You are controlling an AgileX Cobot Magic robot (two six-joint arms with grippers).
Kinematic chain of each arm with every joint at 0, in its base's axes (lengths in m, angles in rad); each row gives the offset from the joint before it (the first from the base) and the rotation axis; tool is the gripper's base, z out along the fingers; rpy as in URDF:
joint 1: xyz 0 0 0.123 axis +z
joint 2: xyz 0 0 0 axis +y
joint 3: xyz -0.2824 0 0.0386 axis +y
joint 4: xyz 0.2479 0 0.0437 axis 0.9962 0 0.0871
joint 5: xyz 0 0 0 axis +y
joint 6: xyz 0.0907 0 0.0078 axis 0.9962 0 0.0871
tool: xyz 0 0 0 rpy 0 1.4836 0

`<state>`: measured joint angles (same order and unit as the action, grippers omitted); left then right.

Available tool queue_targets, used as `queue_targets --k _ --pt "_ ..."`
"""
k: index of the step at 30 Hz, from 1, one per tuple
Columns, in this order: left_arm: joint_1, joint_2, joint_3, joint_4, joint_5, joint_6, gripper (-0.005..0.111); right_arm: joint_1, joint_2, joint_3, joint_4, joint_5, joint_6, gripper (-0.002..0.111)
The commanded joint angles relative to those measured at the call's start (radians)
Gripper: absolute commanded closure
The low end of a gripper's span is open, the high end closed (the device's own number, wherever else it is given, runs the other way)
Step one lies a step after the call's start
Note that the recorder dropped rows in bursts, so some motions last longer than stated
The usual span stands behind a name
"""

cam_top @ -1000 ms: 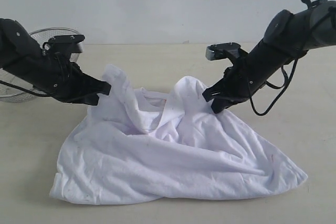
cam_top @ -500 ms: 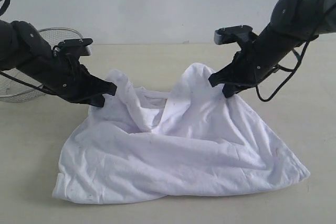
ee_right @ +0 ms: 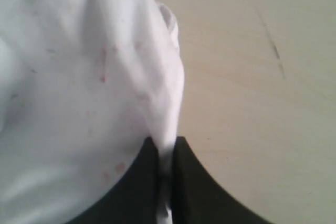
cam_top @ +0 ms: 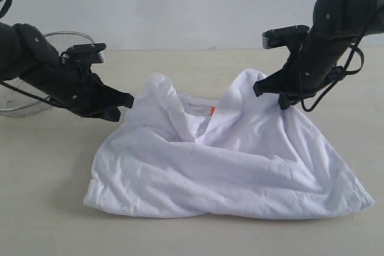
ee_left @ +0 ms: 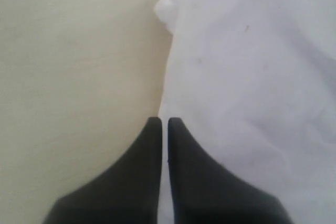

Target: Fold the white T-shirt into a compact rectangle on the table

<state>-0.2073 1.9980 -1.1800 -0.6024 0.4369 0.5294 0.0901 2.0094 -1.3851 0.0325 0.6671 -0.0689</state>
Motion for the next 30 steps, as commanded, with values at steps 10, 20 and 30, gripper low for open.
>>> queue_targets --k 10,20,30 --pt "-0.055 0.012 -0.043 -0.134 0.041 0.130 0.102 0.000 -0.009 -0.001 -0.021 -0.031 -0.071 0.050" --pt "-0.085 0.093 -0.043 -0.134 0.020 0.114 0.102 0.000 -0.007 -0.001 -0.003 -0.109 -0.074 0.056" --pt "-0.085 0.112 -0.043 -0.134 0.027 0.114 0.102 0.000 0.067 -0.001 0.052 -0.142 -0.076 0.056"
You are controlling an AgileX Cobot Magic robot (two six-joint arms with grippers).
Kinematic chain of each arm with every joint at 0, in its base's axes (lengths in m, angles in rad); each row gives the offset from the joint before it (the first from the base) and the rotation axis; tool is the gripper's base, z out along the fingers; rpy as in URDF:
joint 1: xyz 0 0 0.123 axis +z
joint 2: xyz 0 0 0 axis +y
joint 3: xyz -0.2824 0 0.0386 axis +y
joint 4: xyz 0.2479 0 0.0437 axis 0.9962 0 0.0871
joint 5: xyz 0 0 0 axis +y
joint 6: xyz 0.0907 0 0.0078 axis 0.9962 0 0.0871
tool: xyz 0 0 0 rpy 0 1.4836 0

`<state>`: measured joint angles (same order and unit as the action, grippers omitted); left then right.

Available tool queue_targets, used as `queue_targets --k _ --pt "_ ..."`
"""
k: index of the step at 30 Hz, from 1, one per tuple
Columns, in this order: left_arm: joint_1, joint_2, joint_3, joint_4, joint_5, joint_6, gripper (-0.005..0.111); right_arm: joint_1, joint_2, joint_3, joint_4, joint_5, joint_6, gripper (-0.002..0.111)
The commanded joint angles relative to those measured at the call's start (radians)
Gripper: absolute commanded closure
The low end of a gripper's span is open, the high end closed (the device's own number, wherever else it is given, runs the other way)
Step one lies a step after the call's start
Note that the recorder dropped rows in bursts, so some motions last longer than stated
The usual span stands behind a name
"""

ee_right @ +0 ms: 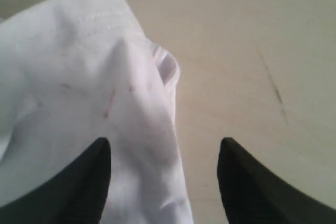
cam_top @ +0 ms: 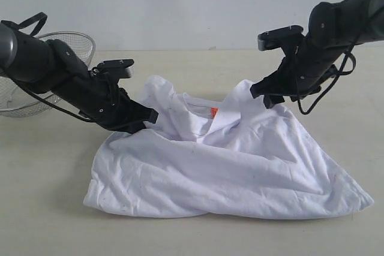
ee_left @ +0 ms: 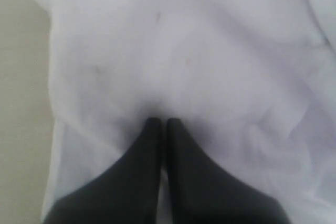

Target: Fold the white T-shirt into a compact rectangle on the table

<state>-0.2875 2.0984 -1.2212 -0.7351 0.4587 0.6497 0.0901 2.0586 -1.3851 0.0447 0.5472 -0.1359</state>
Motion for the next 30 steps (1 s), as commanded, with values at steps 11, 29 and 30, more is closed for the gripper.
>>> queue_targets --k 11,29,30 --pt "-0.005 0.012 -0.002 -0.002 0.004 -0.007 0.102 0.000 0.044 -0.001 0.119 -0.067 -0.085 0.108" --pt "-0.003 0.012 -0.002 -0.002 -0.018 -0.022 0.102 0.000 -0.023 -0.001 -0.442 0.044 0.468 0.108" --pt "-0.003 0.012 -0.002 -0.002 -0.018 -0.022 0.102 -0.002 -0.023 -0.001 -0.487 0.051 0.513 0.108"
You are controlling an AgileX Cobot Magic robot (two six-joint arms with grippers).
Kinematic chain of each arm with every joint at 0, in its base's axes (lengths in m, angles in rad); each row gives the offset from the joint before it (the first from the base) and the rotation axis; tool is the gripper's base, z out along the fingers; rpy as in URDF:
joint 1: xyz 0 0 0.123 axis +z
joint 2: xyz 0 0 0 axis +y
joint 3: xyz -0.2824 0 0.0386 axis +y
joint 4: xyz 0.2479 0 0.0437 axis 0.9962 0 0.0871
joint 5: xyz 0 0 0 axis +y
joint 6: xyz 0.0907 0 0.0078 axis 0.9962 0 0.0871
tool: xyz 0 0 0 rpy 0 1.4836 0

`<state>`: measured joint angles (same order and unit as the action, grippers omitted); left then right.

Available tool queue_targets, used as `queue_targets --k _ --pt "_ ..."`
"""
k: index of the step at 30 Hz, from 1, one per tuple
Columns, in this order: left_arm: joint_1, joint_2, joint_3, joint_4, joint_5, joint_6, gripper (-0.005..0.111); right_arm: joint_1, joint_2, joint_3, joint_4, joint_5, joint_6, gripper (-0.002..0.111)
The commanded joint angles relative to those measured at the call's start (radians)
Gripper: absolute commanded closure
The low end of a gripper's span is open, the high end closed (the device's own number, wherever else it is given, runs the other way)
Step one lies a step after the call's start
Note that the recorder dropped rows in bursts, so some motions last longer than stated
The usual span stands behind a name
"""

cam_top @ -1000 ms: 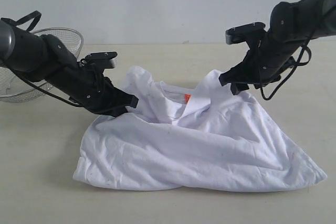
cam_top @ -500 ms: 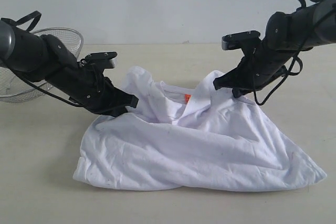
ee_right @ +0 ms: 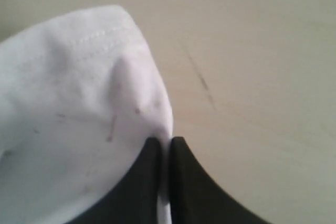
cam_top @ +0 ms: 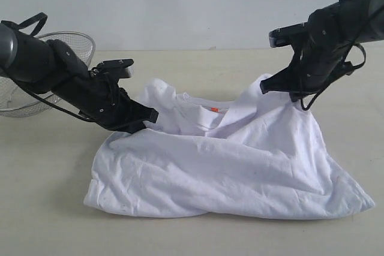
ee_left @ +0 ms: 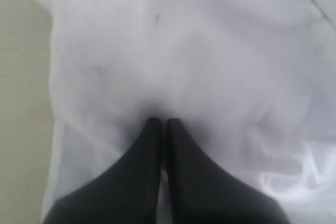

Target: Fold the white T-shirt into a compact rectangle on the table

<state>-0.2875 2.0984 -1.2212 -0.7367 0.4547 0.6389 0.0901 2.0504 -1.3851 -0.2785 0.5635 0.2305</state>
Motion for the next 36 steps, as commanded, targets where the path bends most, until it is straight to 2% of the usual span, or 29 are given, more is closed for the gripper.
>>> queue_targets --k 1,5,13,18,21,23,30,32,34,36 --pt "-0.003 0.012 -0.002 0.000 -0.014 -0.012 0.102 -0.002 -0.015 -0.001 -0.188 0.041 0.172 0.108" --pt "-0.003 0.012 -0.002 0.002 -0.019 -0.014 0.102 -0.004 -0.015 -0.001 -0.269 0.056 0.224 0.108" --pt "-0.003 0.012 -0.002 0.005 -0.037 -0.018 0.102 -0.020 -0.029 -0.001 -0.269 0.049 0.206 0.108" --pt "-0.003 0.012 -0.002 0.051 -0.060 -0.070 0.102 -0.011 -0.058 -0.001 -0.019 0.048 -0.124 0.108" --pt "0.003 0.013 -0.002 0.176 -0.072 -0.182 0.102 -0.011 -0.059 -0.001 0.158 0.063 -0.306 0.108" --pt "0.023 0.014 0.003 0.241 -0.055 -0.243 0.102 -0.011 -0.059 -0.001 0.252 0.072 -0.347 0.108" --pt "0.061 -0.006 0.047 0.241 -0.021 -0.216 0.102 -0.010 -0.062 -0.001 0.432 0.104 -0.582 0.108" --pt "0.045 -0.055 0.045 0.215 -0.021 -0.159 0.102 -0.010 -0.062 -0.001 0.622 0.162 -0.761 0.108" --pt "0.043 -0.111 0.045 0.217 -0.021 -0.171 0.102 -0.001 -0.062 -0.001 0.811 0.202 -0.914 0.108" --pt "0.042 -0.142 0.045 0.210 -0.018 -0.171 0.102 0.041 -0.059 -0.001 0.845 0.190 -0.979 0.108"
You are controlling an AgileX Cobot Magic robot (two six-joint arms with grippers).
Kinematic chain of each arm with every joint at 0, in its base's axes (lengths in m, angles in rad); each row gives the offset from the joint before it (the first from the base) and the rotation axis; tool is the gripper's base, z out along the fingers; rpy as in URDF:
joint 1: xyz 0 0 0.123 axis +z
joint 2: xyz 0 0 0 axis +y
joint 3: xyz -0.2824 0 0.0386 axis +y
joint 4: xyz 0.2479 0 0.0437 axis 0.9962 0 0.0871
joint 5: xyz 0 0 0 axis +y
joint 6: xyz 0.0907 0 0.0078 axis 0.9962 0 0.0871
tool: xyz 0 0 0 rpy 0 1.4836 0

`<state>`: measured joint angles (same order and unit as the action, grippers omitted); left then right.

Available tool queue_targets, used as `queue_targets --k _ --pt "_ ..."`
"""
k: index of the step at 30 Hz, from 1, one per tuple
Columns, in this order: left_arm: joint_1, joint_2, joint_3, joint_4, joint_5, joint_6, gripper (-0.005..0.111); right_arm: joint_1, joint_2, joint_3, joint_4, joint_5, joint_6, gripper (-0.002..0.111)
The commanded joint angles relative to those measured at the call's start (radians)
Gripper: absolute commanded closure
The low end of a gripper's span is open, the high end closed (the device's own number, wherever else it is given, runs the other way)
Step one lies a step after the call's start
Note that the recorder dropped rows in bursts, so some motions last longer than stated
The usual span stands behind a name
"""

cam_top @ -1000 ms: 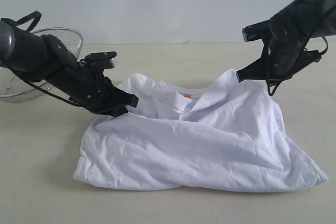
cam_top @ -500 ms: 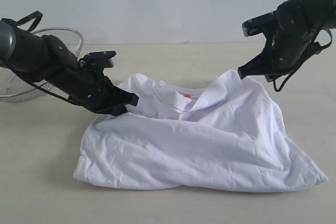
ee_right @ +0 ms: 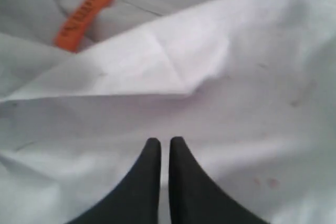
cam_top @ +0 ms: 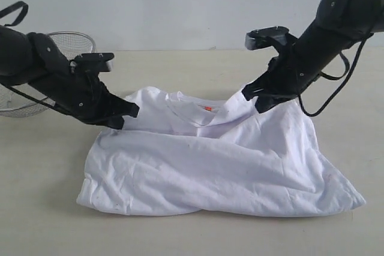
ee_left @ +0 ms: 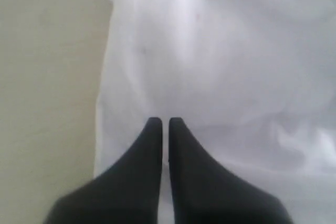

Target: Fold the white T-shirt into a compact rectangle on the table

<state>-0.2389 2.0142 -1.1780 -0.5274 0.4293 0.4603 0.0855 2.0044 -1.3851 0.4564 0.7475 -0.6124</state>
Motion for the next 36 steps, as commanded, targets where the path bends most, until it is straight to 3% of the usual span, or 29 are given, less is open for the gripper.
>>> queue_targets --k 1,8,13,18,21,30,36 --pt "-0.016 -0.059 0.002 -0.001 0.018 0.012 0.102 0.074 -0.003 -0.001 0.110 -0.013 -0.136 0.108" --pt "-0.100 -0.059 0.004 -0.007 0.081 0.012 0.102 0.184 0.057 -0.001 0.110 -0.070 -0.118 0.108" --pt "-0.160 -0.064 0.116 -0.015 0.083 0.010 0.102 0.203 0.104 -0.002 0.107 -0.129 -0.069 0.108" --pt "-0.165 -0.064 0.185 -0.015 0.009 0.007 0.102 0.204 0.089 -0.002 0.105 -0.013 -0.076 0.108" --pt "-0.165 -0.064 0.184 -0.015 0.001 0.000 0.102 0.204 0.100 -0.002 0.105 -0.062 -0.076 0.108" --pt "-0.165 -0.064 0.184 -0.015 0.001 -0.012 0.102 0.204 0.136 -0.012 0.135 -0.551 -0.025 0.108" --pt "-0.165 -0.064 0.190 -0.010 -0.017 -0.012 0.102 0.202 0.161 -0.082 0.135 -0.689 -0.025 0.108"
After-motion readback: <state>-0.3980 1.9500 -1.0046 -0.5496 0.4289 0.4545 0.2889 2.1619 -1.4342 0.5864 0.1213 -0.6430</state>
